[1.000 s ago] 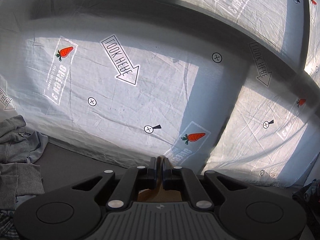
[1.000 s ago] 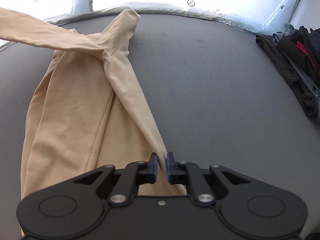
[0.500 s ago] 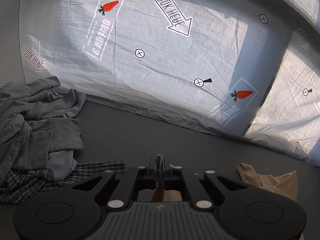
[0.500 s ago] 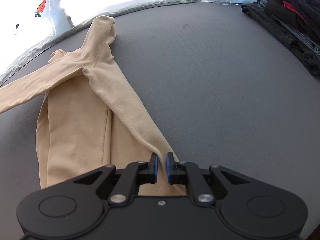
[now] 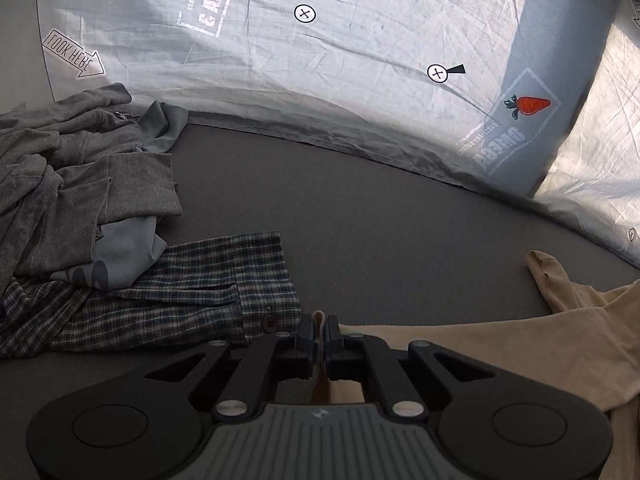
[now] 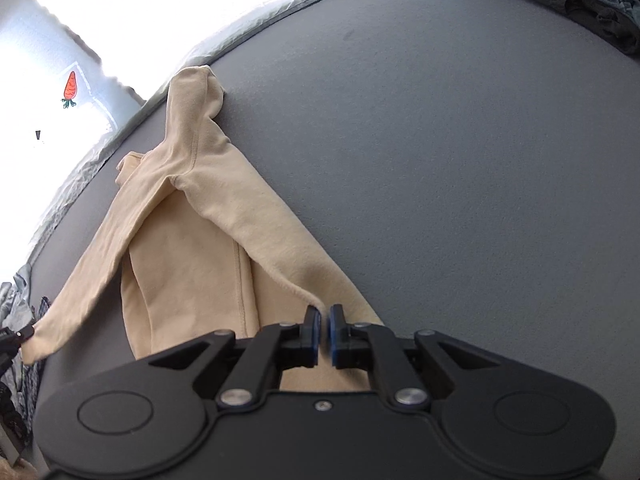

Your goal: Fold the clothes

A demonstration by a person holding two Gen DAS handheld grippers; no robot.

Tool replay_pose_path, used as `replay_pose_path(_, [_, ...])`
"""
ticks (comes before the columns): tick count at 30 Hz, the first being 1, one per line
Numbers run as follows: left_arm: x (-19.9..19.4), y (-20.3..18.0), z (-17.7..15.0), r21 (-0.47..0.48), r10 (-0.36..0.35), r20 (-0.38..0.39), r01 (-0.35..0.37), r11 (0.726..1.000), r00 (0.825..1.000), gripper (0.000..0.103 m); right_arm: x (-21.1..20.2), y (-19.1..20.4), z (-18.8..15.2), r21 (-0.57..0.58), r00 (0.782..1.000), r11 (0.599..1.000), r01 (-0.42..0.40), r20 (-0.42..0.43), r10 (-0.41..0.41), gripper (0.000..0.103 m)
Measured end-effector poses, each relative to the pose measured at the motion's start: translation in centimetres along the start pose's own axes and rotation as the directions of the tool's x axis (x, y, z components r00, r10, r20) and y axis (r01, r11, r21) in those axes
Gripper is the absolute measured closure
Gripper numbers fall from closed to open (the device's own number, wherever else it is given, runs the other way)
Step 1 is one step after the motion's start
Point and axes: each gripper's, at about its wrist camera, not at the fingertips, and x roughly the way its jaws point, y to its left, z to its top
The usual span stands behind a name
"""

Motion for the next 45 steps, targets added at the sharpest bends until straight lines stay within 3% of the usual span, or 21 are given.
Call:
replay_pose_path(4, [-0.2, 0.3, 1.0, -0.028, -0.002, 0.022, 0.003, 1.000, 1.000, 0.097, 0.0, -1.8, -0.2, 0.181, 0.992, 0.976, -0.123, -0.005, 0.126, 0.099])
replay_pose_path(12, [-0.6, 0.9, 2.8, -0.030, 0.029, 0.064, -0.027, 0.999, 0.998, 0.098, 0.6, -3.9, -1.1, 0.443, 0.949, 0.848, -0.291, 0.023, 0.314, 0.099])
replay_pose_path(17, [-0.4, 2.4, 3.3, -0.056, 0.052, 0.057, -0.049, 0.997, 0.997, 0.098, 1.7, -3.0, -1.6, 0.416, 0.947, 0.866, -0.277, -0.032, 0.318, 0.099])
replay_pose_path(20, [-0.2, 2.4, 2.1, -0.048, 0.049, 0.022, -0.048, 0.998, 0.999, 0.096, 2.7, -1.7, -1.8, 0.329, 0.960, 0.919, -0.218, -0.099, 0.263, 0.099])
replay_pose_path(23, [0.5, 1.9, 0.6, -0.041, 0.032, -0.039, -0.034, 0.999, 0.999, 0.079, 3.0, -0.5, -1.7, 0.236, 0.968, 0.954, -0.185, -0.124, 0.218, 0.100])
replay_pose_path(24, [0.8, 1.7, 0.1, -0.044, 0.030, -0.060, -0.033, 0.998, 0.998, 0.065, 3.0, -0.3, -1.6, 0.224, 0.968, 0.957, -0.183, -0.131, 0.215, 0.099])
replay_pose_path(25, [1.1, 1.5, -0.4, -0.046, 0.030, -0.080, -0.034, 0.998, 0.996, 0.055, 3.0, -0.1, -1.4, 0.212, 0.968, 0.960, -0.180, -0.137, 0.212, 0.095])
replay_pose_path(27, [1.7, 1.1, -1.2, -0.045, 0.036, -0.112, -0.041, 0.998, 0.993, 0.045, 3.0, 0.5, -1.1, 0.197, 0.964, 0.961, -0.193, -0.144, 0.223, 0.084])
replay_pose_path(28, [2.1, 0.9, -1.6, -0.043, 0.040, -0.127, -0.046, 0.998, 0.991, 0.040, 3.0, 0.7, -1.0, 0.195, 0.963, 0.960, -0.199, -0.145, 0.229, 0.075])
replay_pose_path(30, [2.7, 0.5, -2.1, -0.032, 0.054, -0.145, -0.060, 0.998, 0.988, 0.035, 2.9, 1.2, -0.9, 0.177, 0.961, 0.963, -0.203, -0.151, 0.230, 0.070])
replay_pose_path(34, [3.6, 0.1, -2.6, -0.026, 0.080, -0.143, -0.085, 0.996, 0.986, 0.020, 2.7, 1.0, -0.9, 0.133, 0.964, 0.972, -0.194, -0.159, 0.214, 0.069])
replay_pose_path(36, [3.7, -0.3, -2.8, -0.011, 0.086, -0.125, -0.088, 0.996, 0.988, 0.020, 2.7, 0.8, -0.8, 0.147, 0.962, 0.969, -0.198, -0.159, 0.221, 0.069])
replay_pose_path(38, [3.8, -0.8, -2.9, 0.009, 0.084, -0.104, -0.083, 0.997, 0.991, 0.023, 2.7, 0.6, -0.7, 0.161, 0.961, 0.966, -0.203, -0.158, 0.228, 0.069])
replay_pose_path(39, [3.8, -1.0, -3.0, 0.018, 0.084, -0.092, -0.083, 0.996, 0.992, 0.030, 2.6, 0.4, -0.7, 0.168, 0.960, 0.964, -0.205, -0.157, 0.232, 0.069])
replay_pose_path(41, [3.6, -1.6, -3.1, 0.046, 0.093, -0.077, -0.090, 0.995, 0.993, 0.052, 2.7, 0.2, -0.7, 0.179, 0.959, 0.961, -0.209, -0.157, 0.238, 0.069])
replay_pose_path(43, [3.3, -1.8, -3.1, 0.043, 0.067, -0.077, -0.064, 0.997, 0.995, 0.091, 2.7, 0.0, -0.7, 0.187, 0.958, 0.959, -0.212, -0.156, 0.242, 0.069])
replay_pose_path(45, [2.9, -1.9, -3.1, 0.027, 0.068, -0.075, -0.066, 0.997, 0.995, 0.098, 2.8, -0.1, -0.7, 0.193, 0.957, 0.958, -0.214, -0.156, 0.246, 0.069])
